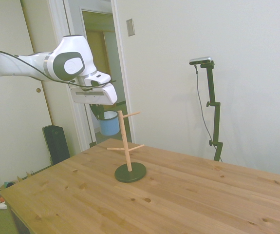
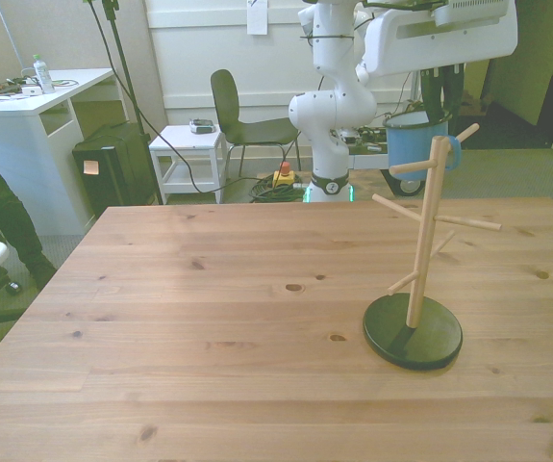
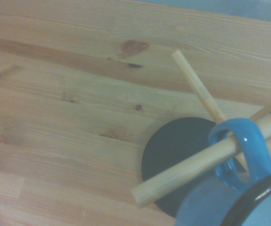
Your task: Hang the mug
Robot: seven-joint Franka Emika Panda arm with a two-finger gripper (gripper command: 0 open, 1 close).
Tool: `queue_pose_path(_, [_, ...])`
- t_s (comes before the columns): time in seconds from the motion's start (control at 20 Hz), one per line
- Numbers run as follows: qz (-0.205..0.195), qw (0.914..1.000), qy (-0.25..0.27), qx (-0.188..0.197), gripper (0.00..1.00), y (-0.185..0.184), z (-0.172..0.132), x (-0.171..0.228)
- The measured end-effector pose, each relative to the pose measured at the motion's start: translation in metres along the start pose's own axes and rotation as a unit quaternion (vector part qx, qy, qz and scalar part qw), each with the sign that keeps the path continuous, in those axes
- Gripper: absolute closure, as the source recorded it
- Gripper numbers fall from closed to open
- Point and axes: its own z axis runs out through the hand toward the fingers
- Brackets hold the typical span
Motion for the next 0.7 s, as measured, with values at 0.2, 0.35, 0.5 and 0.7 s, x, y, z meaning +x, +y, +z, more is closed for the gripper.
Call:
queue_pose_path(0.2, [0.004,1.0,0.0,0.002,0.0,0.002,-0.001,0.002])
queue_pose_path(0.35, [0.004,1.0,0.001,0.003,0.0,0.003,-0.003,0.002])
queue_pose_path(0.5, [0.005,1.0,0.001,0.005,0.0,0.004,-0.006,0.0])
queue_pose_path(0.7, [0.016,0.9998,-0.006,0.014,0.0,0.02,-0.014,-0.014])
